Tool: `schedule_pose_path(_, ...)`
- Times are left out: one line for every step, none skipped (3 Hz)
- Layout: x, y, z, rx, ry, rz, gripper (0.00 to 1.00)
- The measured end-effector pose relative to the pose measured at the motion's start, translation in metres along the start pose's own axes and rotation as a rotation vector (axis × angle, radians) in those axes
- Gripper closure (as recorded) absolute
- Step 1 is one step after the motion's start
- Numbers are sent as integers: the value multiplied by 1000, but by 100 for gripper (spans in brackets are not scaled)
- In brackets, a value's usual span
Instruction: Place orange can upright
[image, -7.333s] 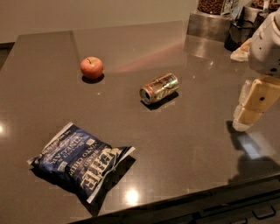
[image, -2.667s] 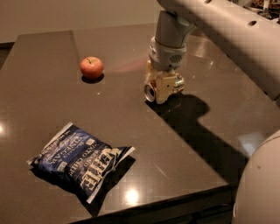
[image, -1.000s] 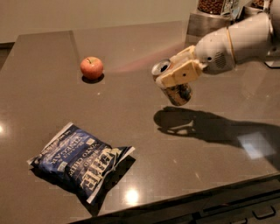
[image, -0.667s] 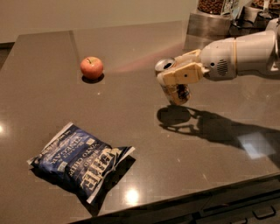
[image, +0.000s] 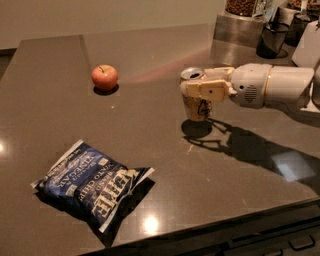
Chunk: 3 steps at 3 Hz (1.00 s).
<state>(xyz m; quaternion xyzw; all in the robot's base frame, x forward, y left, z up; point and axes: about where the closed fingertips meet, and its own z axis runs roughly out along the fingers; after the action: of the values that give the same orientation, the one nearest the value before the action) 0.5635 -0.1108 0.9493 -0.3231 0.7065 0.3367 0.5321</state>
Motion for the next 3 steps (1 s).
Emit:
schedule_pose_path(7, -4, 0, 37, -85, 43, 100)
schedule_pose_path(12, -7, -1, 67, -159, 66, 87)
schedule_pose_path(16, -8, -1, 90, -222, 83, 62)
